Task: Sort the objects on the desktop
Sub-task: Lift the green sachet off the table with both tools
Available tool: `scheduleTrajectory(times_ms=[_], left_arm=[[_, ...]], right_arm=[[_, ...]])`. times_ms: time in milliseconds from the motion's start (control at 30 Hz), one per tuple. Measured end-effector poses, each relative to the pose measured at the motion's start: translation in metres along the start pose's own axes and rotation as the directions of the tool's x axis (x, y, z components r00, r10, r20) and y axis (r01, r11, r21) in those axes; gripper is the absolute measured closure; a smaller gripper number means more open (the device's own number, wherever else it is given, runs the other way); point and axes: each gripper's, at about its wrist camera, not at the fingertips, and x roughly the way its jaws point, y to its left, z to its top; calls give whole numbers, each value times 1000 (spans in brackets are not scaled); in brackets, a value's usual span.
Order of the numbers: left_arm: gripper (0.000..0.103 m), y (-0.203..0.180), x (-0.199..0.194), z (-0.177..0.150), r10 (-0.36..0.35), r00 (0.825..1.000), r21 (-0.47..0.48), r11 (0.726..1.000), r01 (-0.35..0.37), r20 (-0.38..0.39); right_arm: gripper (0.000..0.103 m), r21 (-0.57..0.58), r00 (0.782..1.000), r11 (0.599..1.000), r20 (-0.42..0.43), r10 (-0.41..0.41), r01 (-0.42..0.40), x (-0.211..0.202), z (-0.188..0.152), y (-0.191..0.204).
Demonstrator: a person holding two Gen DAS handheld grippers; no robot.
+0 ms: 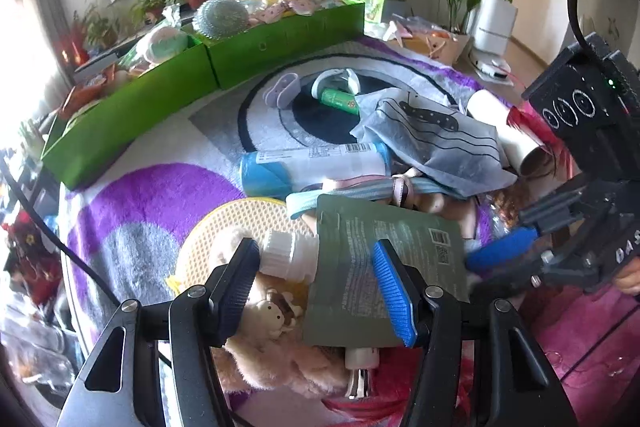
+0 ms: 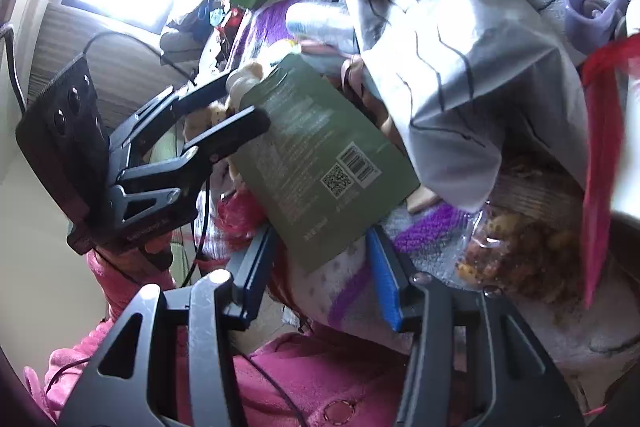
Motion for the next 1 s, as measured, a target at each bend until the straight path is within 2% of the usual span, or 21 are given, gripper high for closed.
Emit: scheduleTrajectory(times_ms=[67,167,300,367,400,467,600,700,833,1000], left_arm=[[44,-1,-2,-4,11,1000,3,1000,-11,8],[44,0,-1,-8,62,998,2,998,-62,11],[44,6,-2,-8,46,999,-34,998,-45,18],[44,4,-2,-8,41,999,-30,999,-40,20],[44,3,-1,-7,38,999,-25,999,-37,21],[44,1,0,-6,31,999,-16,999,-31,21],[44,1,5,-3,16,1000,-12,1000,-16,20],[44,3,6,-3,14,1000,-27,1000,-14,17],[44,5,5,-4,10,1000,-36,999,-9,21],[44,3,6,-5,21,1000,-32,999,-20,21]], right_arm=[[57,-37,998,999,57,-25,27,-7,-1,4],[57,-96,993,993,98,-66,75,-7,3,13],[55,-150,973,970,152,-171,194,-16,4,20],[50,-164,966,959,164,-202,229,-22,6,19],[43,-163,967,960,155,-202,227,-24,8,16],[42,-145,974,968,124,-188,205,-23,14,1],[34,-185,984,968,86,-154,168,-12,22,3],[33,-154,992,981,67,-106,115,-2,28,5],[33,-63,999,998,37,7,-5,-11,22,-7],[33,105,985,980,4,171,-171,-9,4,-25]])
